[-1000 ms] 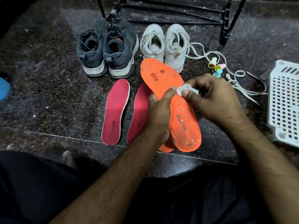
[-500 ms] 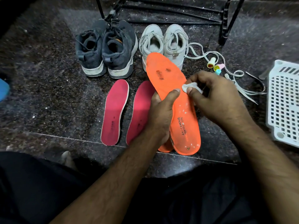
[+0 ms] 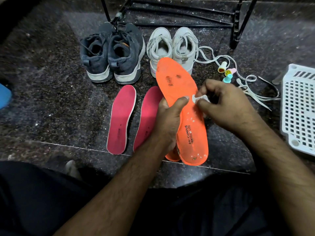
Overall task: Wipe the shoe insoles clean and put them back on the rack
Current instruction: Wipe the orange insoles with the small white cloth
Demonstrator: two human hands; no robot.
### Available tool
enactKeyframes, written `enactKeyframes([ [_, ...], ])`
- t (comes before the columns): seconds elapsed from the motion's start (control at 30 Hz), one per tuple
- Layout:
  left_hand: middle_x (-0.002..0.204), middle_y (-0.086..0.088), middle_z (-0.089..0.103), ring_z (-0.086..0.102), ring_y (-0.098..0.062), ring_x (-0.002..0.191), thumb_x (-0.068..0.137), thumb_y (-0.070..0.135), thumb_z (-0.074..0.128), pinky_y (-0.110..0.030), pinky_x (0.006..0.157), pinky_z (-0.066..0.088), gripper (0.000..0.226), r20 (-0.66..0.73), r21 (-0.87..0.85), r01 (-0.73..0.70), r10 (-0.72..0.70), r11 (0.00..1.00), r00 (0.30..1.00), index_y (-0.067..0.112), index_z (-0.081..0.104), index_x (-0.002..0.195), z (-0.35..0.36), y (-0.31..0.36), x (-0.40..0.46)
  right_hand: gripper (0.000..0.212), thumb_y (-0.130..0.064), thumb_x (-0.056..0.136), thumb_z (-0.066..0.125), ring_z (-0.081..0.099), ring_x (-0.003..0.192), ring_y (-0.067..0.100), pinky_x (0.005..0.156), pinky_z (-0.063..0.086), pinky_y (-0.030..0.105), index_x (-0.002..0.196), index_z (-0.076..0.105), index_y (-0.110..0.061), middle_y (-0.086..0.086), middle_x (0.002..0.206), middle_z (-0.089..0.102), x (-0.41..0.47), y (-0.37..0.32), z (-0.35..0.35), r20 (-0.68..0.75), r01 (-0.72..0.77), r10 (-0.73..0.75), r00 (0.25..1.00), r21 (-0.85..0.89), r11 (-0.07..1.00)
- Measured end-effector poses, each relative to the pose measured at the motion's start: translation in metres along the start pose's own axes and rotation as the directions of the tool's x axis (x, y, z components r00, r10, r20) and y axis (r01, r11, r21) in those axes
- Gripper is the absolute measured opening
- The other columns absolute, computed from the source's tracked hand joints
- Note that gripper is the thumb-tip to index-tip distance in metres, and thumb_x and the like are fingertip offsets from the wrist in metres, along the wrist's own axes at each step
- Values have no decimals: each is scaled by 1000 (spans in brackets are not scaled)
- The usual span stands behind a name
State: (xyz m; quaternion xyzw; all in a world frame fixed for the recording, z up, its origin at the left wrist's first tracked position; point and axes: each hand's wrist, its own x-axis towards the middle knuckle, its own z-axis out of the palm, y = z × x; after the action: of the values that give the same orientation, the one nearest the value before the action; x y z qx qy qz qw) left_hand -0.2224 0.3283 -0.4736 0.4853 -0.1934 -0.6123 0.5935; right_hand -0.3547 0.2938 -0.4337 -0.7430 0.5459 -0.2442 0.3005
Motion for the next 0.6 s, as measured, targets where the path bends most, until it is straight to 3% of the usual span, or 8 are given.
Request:
enactKeyframes([
  [0.07, 86, -15, 67, 63, -27, 69, 95, 4, 57, -43, 69, 54, 15, -27, -19, -6, 6, 1000, 1000, 12, 62, 107, -2, 1, 2, 5, -23, 73, 63, 67, 55, 11, 69, 58, 41, 77, 60, -22, -1, 63, 68, -5, 1, 2, 127, -40, 28, 992, 93, 995],
  [0.13, 87, -17, 65, 62, -29, 74, 95, 5, 57, -46, 73, 52, 14, -17, -8, -9, 9, 1000, 1000, 14, 61, 105, -2, 0, 3, 8, -26, 72, 61, 68, 55, 15, 69, 58, 47, 78, 61, -20, 0, 62, 67, -8, 2, 4, 117, -29, 14, 993, 134, 991],
  [0.3, 85, -15, 66, 62, -26, 69, 95, 4, 57, -41, 69, 54, 16, 31, 42, 13, -14, 999, 999, 15, 64, 105, 4, -2, -3, 7, -27, 79, 61, 66, 60, 18, 67, 56, 41, 82, 60, -21, -2, 64, 68, 1, 3, 1, -85, -3, 12, 996, 109, 994],
  [0.4, 83, -13, 66, 62, -25, 66, 95, 5, 57, -39, 67, 54, 15, -15, 23, 2, -2, 1000, 1000, 12, 62, 107, 0, 0, 0, 2, -21, 79, 62, 68, 61, 15, 71, 58, 40, 80, 61, -22, -3, 63, 70, 2, 4, 3, 5, -25, 25, 1000, 100, 995],
  [0.5, 87, -15, 65, 62, -26, 72, 95, 6, 57, -40, 69, 53, 19, -72, 13, -13, 14, 1000, 997, 9, 60, 113, -4, 3, 4, 3, -18, 79, 63, 68, 61, 18, 75, 57, 50, 80, 62, -20, 3, 60, 70, -5, 5, 3, 175, -49, 17, 984, 181, 982],
  [0.6, 81, -11, 65, 62, -21, 64, 95, 5, 56, -32, 62, 54, 17, -37, 27, -12, 13, 1000, 999, 10, 60, 111, -2, 1, 3, 5, -14, 86, 67, 68, 60, 24, 73, 58, 52, 82, 64, -17, 6, 62, 70, -7, 4, 2, 73, -40, 20, 997, 270, 962],
])
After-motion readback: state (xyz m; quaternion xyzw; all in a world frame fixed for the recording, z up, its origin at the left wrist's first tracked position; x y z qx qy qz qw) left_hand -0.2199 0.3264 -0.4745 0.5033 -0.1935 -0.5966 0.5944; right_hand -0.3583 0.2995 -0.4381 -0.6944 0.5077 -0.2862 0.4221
